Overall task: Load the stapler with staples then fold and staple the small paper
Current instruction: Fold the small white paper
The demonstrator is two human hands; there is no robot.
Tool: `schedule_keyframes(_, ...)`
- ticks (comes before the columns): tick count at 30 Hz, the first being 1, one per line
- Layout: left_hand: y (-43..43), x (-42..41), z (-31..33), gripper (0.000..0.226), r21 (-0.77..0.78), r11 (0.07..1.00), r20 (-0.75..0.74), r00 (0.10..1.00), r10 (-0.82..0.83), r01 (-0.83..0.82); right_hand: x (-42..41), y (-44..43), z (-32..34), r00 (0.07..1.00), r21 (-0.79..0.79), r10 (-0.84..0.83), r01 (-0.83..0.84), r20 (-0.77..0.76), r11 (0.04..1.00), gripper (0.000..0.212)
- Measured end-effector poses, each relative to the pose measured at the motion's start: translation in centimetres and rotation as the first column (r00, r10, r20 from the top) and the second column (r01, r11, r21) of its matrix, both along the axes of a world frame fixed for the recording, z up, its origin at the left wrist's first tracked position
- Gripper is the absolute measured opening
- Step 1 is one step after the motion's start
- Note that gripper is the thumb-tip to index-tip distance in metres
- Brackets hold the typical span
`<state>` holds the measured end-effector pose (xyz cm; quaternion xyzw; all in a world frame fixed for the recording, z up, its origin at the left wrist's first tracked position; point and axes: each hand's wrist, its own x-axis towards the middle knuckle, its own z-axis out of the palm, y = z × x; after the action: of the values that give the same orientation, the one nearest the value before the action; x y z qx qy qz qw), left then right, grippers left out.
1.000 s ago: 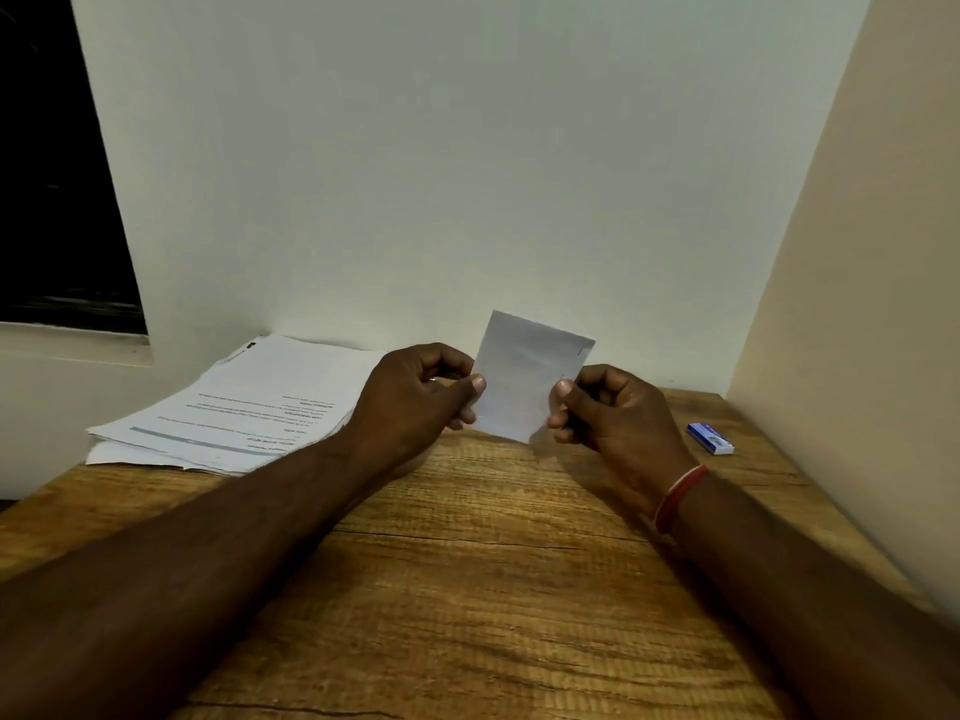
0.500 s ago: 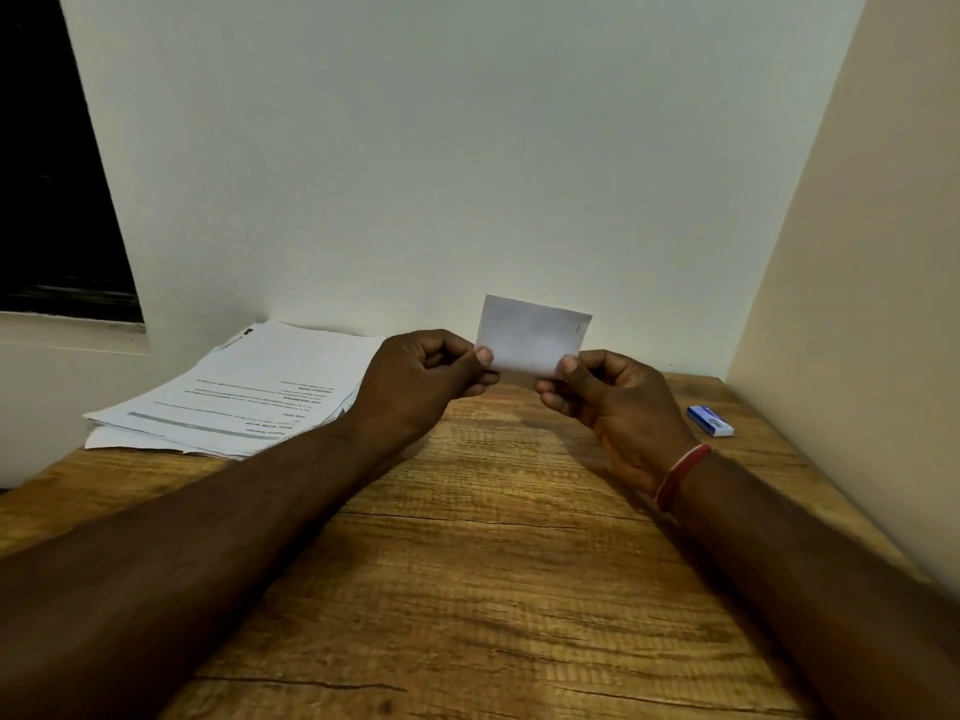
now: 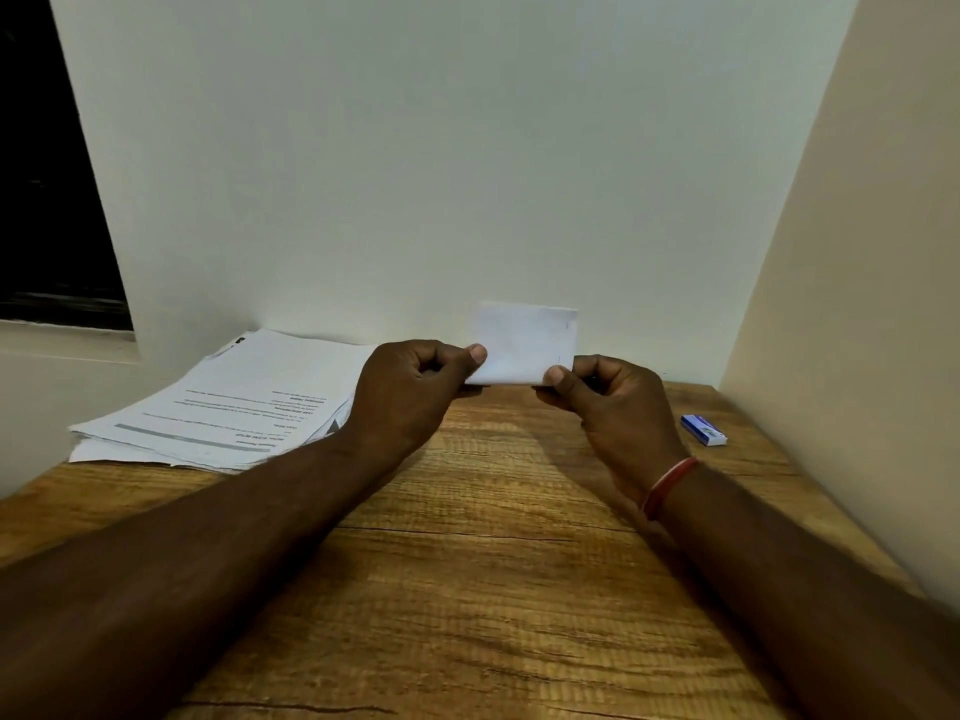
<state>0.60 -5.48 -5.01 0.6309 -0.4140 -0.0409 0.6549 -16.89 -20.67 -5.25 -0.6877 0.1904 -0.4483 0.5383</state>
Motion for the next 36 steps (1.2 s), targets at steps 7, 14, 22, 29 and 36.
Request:
schedule_keyframes(7,0.1,0.9,-0.6,0.024,-0.086,0.986,-0.146,0.977,-0.157,0.146,-0.3,-0.5,0.1,0.994,-0.069,-0.106,0.106,0.004,0.992,0.013)
schedule_keyframes(14,-0.4,-0.4,-0.9,0.038,-0.145,0.913,-0.399,0.822,-0.406,0.381,0.5,-0.9,-0.7,0.996,-0.169,-0.073,0.064,-0.05,0.984,0.017)
schedule_keyframes(22,0.2,-0.2,-0.1,0.025,-0.175,0.957,-0.311,0.909,-0.279,0.233,0.1,0.8,-0.6,0.984,-0.135,0.039,-0.063,-0.174,0.989,0.019)
schedule_keyframes(29,0.2,0.4,-0.1,0.021,-0.098,0.973,-0.217,0.949,-0.228,0.211,-0.1,1.0,0.2,0.987,0.077,0.16,-0.16,0.001,0.984,0.035)
schedule_keyframes(36,-0.2,-0.6,-0.3,0.037,-0.088,0.975,-0.233,0.947,-0.221,0.205,-0.4,1.4,0.4,0.981,0.02,0.142,-0.14,-0.132,0.99,0.03)
